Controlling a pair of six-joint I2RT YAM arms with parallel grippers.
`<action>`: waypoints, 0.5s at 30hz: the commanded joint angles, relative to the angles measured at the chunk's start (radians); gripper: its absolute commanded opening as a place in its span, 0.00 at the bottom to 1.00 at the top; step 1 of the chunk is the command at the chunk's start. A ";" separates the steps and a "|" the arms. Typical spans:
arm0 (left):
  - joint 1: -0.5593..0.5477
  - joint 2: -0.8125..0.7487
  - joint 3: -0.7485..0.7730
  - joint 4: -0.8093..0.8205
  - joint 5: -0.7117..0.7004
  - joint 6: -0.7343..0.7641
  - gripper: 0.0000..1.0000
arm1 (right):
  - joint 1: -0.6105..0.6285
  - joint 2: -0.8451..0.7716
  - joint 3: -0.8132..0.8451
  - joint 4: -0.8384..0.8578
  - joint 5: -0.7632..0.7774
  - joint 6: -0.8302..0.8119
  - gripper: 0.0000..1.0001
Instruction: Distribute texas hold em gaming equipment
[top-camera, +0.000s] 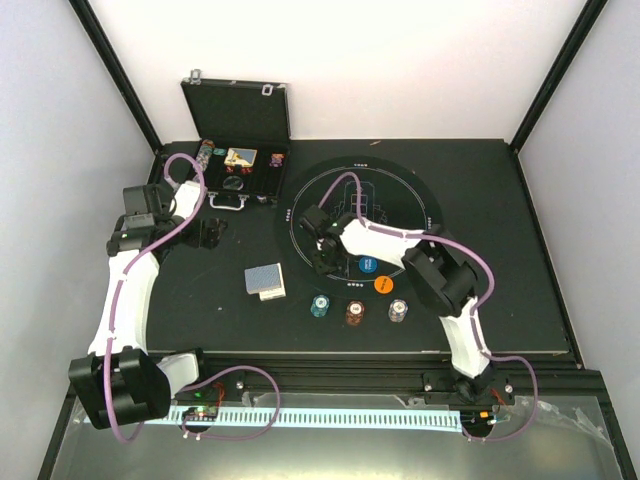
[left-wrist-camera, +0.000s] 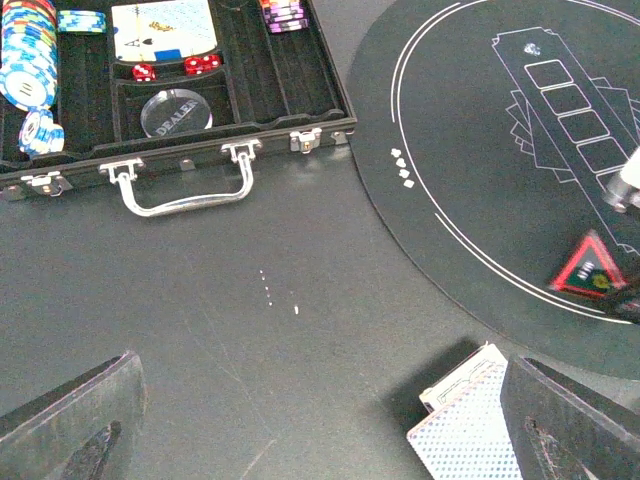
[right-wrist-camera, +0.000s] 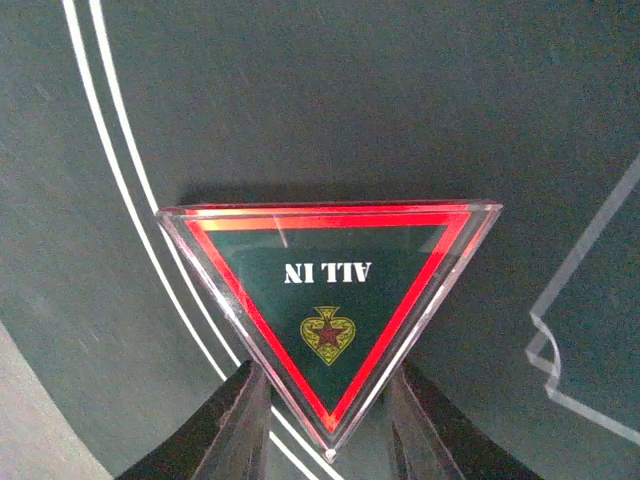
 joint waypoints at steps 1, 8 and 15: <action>0.012 -0.011 0.050 -0.039 0.015 -0.015 0.99 | 0.010 0.115 0.156 -0.018 0.005 -0.050 0.33; 0.017 -0.022 0.053 -0.073 0.015 -0.013 0.99 | 0.009 0.309 0.466 -0.115 0.006 -0.075 0.33; 0.020 -0.027 0.052 -0.085 0.013 -0.014 0.99 | 0.009 0.388 0.647 -0.194 0.020 -0.082 0.34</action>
